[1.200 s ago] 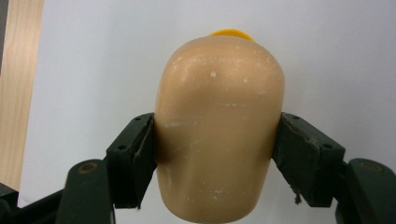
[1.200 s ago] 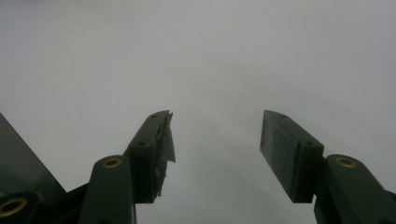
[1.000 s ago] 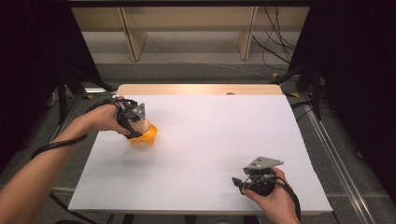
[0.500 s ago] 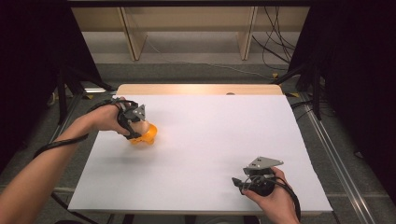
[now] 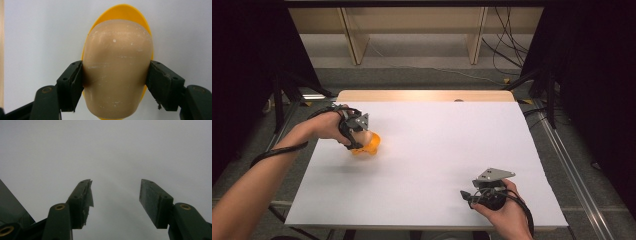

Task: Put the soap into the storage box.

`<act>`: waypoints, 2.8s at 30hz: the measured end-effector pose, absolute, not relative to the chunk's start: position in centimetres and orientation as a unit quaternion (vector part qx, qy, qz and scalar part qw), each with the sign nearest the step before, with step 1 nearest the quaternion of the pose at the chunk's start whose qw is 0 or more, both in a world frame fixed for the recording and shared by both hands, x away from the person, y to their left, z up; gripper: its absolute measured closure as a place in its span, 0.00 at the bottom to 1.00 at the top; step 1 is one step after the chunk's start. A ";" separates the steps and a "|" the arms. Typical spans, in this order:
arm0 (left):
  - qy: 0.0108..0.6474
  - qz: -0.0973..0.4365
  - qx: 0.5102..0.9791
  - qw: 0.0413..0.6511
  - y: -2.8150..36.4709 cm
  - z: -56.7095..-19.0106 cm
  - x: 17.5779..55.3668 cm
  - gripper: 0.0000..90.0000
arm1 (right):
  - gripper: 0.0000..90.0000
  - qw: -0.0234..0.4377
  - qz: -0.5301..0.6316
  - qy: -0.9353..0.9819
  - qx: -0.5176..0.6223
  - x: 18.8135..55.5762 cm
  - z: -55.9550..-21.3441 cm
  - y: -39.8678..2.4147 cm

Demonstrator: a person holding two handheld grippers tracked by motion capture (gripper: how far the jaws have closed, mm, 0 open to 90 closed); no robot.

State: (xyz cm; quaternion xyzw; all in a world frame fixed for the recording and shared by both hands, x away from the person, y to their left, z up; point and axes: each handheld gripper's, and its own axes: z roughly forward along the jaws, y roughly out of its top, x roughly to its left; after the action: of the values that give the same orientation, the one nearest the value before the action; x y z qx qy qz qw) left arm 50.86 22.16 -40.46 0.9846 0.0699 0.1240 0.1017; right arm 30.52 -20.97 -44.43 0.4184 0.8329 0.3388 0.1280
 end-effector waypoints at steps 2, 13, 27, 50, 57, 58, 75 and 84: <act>0.069 0.123 0.985 0.098 22.1 -40.5 50.9 0.35 | 0.48 0.128 0.339 0.833 0.418 30.5 -44.4 -21.0; 0.076 0.110 0.987 0.090 21.8 -40.6 51.2 0.35 | 0.48 0.127 0.338 0.833 0.418 30.5 -44.4 -21.0; 0.096 0.115 0.981 0.121 22.0 -38.9 51.0 0.42 | 0.48 0.127 0.338 0.833 0.418 30.5 -44.4 -21.0; 0.264 0.171 0.919 0.238 24.8 -38.4 43.9 0.40 | 0.48 0.127 0.340 0.832 0.420 30.5 -44.4 -20.9; 0.314 0.196 0.893 0.257 25.5 -39.7 41.1 0.40 | 0.48 0.134 0.339 0.833 0.417 30.4 -44.4 -20.9; 0.315 0.200 0.892 0.257 25.7 -39.9 40.7 0.40 | 0.48 0.134 0.339 0.833 0.417 30.4 -44.4 -20.9; 0.395 0.189 0.855 0.277 27.2 -46.5 34.5 0.37 | 0.48 0.130 0.335 0.833 0.420 30.3 -44.4 -20.8; 0.385 0.207 0.852 0.289 27.7 -47.4 33.4 0.38 | 0.49 0.133 0.338 0.835 0.413 30.4 -44.6 -20.9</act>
State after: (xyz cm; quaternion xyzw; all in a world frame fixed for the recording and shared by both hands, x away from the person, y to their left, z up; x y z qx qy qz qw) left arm 33.40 27.75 -47.35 0.8517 0.3851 0.2068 0.2891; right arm 30.44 -20.94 -44.59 0.4135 0.8350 0.3379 0.1329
